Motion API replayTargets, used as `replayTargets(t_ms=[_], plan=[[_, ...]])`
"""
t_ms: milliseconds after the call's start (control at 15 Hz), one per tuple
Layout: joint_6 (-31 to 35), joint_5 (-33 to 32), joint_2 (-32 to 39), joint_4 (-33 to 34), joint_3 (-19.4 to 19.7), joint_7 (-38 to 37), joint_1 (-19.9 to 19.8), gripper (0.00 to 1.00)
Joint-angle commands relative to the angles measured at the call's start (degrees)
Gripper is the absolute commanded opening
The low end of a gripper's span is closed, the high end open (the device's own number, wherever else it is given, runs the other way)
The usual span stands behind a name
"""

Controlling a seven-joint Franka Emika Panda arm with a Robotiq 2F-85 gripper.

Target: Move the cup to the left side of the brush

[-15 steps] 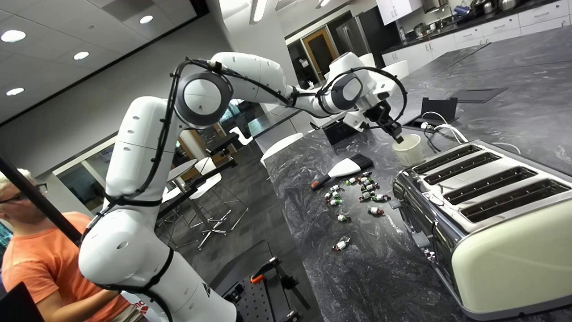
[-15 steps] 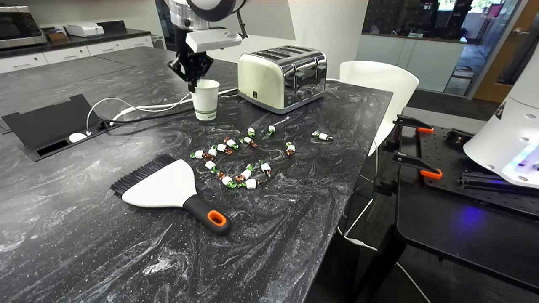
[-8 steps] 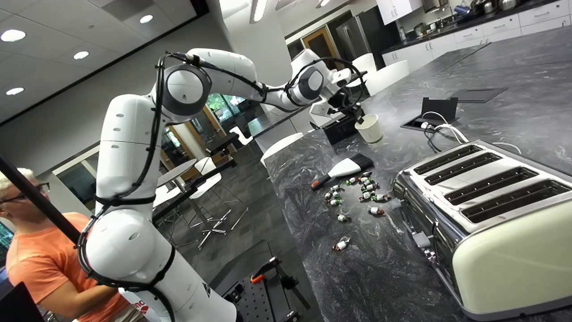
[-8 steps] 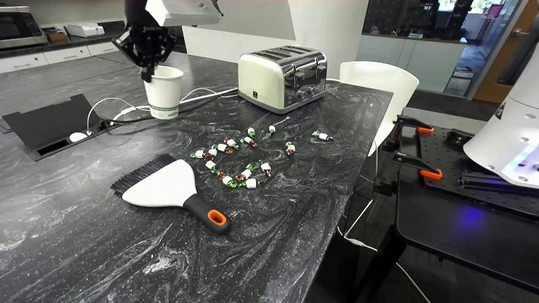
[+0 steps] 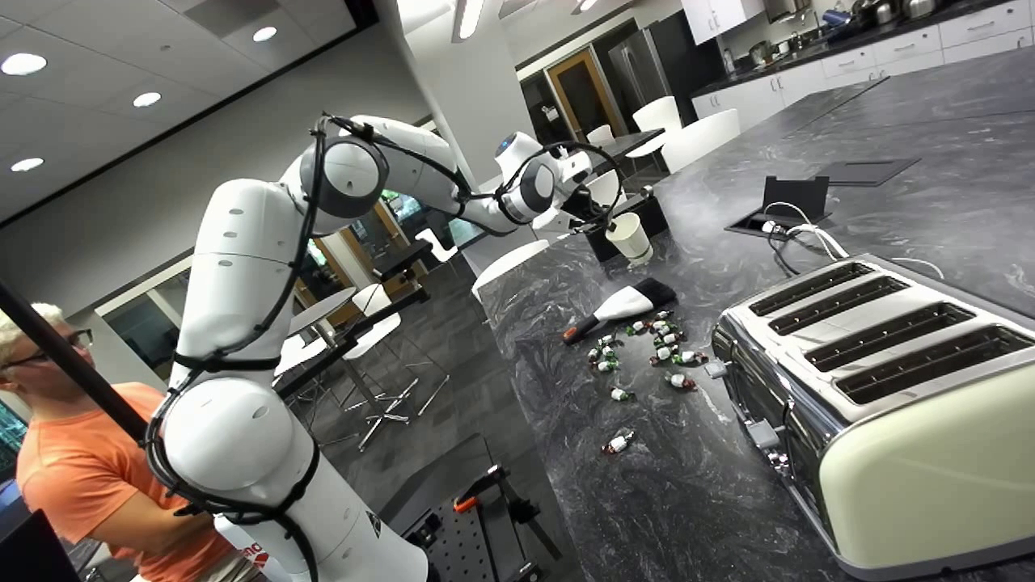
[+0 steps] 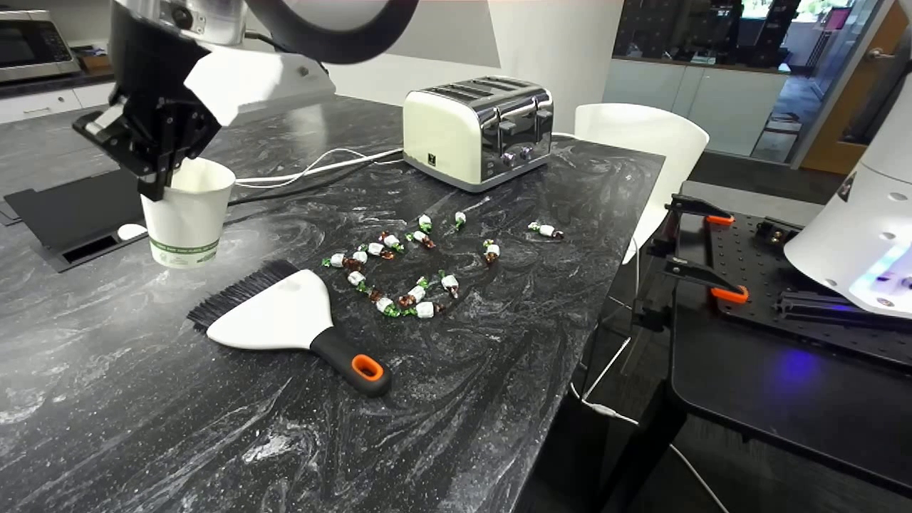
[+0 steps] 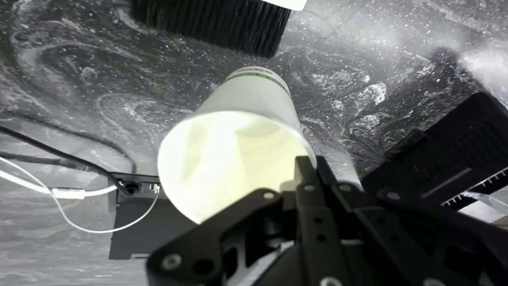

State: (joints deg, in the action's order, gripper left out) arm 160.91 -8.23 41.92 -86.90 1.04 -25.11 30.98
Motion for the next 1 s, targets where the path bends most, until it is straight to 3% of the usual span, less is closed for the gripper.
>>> replayTargets(t_ms=[0, 600, 933], plan=[[3.24, -0.75, 2.28, 1.18, 2.16, -0.46, 2.74, 0.01], [-3.98, -1.59, -2.66, -3.64, 3.27, 1.19, 7.40, 0.01], [-14.13, -4.43, -5.87, -6.65, 3.46, -0.18, 8.28, 0.01]])
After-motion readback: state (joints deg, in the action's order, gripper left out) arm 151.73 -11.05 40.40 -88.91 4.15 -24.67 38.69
